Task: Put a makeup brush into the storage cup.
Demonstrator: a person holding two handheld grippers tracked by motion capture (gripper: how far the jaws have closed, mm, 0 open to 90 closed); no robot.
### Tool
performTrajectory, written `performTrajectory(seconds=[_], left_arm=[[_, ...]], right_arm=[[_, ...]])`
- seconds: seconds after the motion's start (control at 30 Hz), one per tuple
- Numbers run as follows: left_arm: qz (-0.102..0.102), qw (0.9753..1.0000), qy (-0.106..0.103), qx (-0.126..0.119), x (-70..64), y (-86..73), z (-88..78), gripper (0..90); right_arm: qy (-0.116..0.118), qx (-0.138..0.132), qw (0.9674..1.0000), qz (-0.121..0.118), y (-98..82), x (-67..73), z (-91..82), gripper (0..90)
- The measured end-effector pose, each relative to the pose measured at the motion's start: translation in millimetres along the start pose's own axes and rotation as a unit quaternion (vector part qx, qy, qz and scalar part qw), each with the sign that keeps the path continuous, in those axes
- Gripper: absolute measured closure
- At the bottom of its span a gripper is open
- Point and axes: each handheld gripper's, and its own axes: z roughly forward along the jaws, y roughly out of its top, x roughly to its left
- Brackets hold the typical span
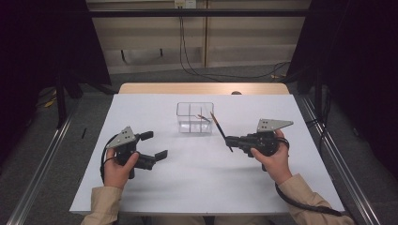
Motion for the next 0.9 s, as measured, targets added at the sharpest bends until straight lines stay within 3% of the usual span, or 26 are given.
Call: performTrajectory(seconds=[0.47,0.9], left_arm=[[0.000,1.0000,-0.006,0.003,0.0,-0.2,1.7,0.5],[-0.002,0.9999,-0.011,-0.001,-0.4,2.8,4.7,0.5]], right_arm=[[0.016,-0.001,0.9999,-0.003,1.3,9.9,15.6,84.9],[0.021,-0.002,0.9998,-0.004,0.4,11.3,19.4,84.9]])
